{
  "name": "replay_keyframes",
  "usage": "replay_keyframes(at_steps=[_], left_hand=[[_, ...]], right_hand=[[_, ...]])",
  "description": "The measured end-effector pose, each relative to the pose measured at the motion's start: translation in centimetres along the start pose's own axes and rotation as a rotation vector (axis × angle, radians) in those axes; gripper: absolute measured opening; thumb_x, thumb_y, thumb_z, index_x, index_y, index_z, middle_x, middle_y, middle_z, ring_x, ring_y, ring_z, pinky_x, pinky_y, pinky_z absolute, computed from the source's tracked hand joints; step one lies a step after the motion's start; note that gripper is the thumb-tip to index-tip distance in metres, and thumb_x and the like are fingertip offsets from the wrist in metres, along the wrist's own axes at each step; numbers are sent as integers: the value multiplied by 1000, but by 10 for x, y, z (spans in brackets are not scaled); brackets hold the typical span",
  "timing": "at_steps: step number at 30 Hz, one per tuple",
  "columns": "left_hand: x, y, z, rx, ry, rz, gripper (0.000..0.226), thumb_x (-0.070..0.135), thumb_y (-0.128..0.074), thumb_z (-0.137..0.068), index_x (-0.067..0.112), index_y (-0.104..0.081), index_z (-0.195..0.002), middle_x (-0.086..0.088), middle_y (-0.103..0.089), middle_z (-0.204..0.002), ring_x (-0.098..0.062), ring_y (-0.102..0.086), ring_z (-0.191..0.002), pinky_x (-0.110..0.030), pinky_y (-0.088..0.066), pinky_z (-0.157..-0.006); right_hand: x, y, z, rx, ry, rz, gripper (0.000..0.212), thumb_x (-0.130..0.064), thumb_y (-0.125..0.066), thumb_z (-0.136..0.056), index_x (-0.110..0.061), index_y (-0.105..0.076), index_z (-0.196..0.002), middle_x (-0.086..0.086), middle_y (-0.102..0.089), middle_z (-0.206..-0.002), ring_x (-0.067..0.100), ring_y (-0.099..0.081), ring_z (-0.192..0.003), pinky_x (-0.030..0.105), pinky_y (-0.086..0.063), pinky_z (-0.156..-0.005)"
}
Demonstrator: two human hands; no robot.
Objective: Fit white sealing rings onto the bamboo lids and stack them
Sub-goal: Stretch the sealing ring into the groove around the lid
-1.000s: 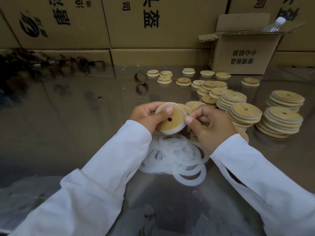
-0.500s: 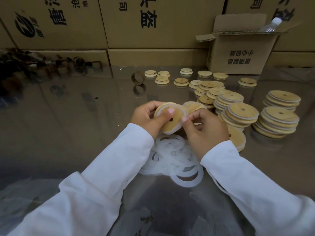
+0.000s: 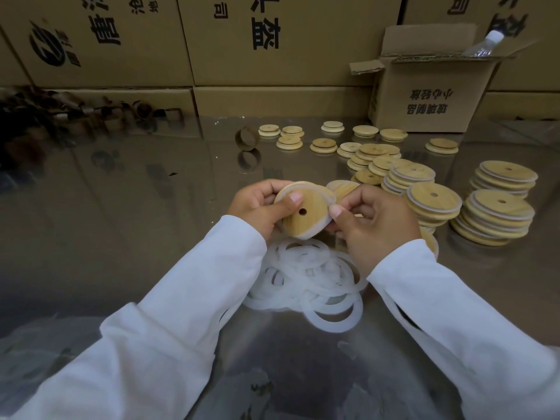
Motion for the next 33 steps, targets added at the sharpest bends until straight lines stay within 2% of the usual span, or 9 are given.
replay_keyframes(at_steps=[4, 8, 16, 19, 22, 24, 26, 30, 33], left_hand=[[-1, 1, 0, 0, 12, 56, 11, 5, -56, -84, 9, -64, -90, -2, -68, -73, -12, -65, -68, -28, -55, -64], [0, 2, 1, 9, 18, 91, 11, 5, -56, -84, 9, -64, -90, -2, -68, -74, -13, -64, -70, -26, -55, -65], [3, -3, 4, 38, -66, 24, 9, 6, -62, -81, 12, -64, -88, -8, -67, -83, -21, -63, -79, -39, -53, -77], [2, -5, 4, 61, -55, 46, 8, 5, -62, -81, 11, -63, -86, -7, -68, -79, -21, -64, -76, -40, -54, -75], [-1, -7, 2, 69, -5, 181, 7, 0, -59, -81, 7, -60, -82, -1, -68, -64, -13, -65, -61, -28, -57, -57], [-2, -9, 2, 42, 52, 262, 8, -3, -57, -81, 4, -58, -84, -3, -68, -63, -13, -66, -60, -28, -57, -55], [-3, -11, 2, -3, 86, 271, 11, -6, -57, -81, 3, -59, -88, -6, -69, -68, -15, -67, -63, -30, -58, -60], [-6, -12, 4, -64, 62, 90, 14, 3, -62, -79, 8, -64, -92, -9, -68, -79, -22, -65, -75, -37, -56, -77], [-4, -10, 4, -52, -13, -35, 9, 6, -63, -80, 9, -66, -88, -8, -66, -77, -19, -63, -72, -30, -54, -73]], right_hand=[[-3, 1, 2, -16, 7, -17, 20, -12, -65, -82, -19, -58, -64, -4, -67, -67, 17, -66, -74, 45, -54, -77], [-5, 1, 3, -37, 2, -31, 18, -12, -64, -82, -19, -59, -67, -4, -67, -66, 13, -67, -69, 43, -56, -75], [0, -2, 4, 2, -13, -98, 16, -18, -63, -84, -22, -58, -69, -4, -68, -70, 8, -66, -65, 32, -55, -70], [1, -6, 6, 36, 19, -75, 14, -25, -64, -82, -29, -54, -72, -10, -65, -74, 4, -63, -68, 18, -51, -66], [-1, -8, 10, 80, 51, -61, 17, -25, -64, -82, -31, -51, -74, -16, -61, -71, -9, -58, -73, 4, -45, -62], [-1, -5, 8, 135, 67, -46, 19, -23, -64, -82, -32, -52, -71, -19, -59, -68, -10, -58, -72, 5, -46, -61], [-1, -2, 7, 180, 79, -18, 20, -23, -64, -82, -33, -54, -69, -21, -58, -66, -7, -59, -70, 7, -47, -60], [-3, -2, 8, 145, 152, 52, 15, -20, -64, -83, -27, -58, -72, -21, -58, -69, 0, -61, -70, 17, -51, -67], [-3, -2, 7, 99, 133, 46, 17, -19, -65, -82, -27, -57, -70, -15, -63, -72, 4, -62, -72, 25, -53, -71]])
Point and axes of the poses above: each hand's wrist, its own z-axis away from the middle knuckle, its own y-axis out of the back of the hand, x = y × z, the point moved 2 cm from there along -z, towards the middle knuckle
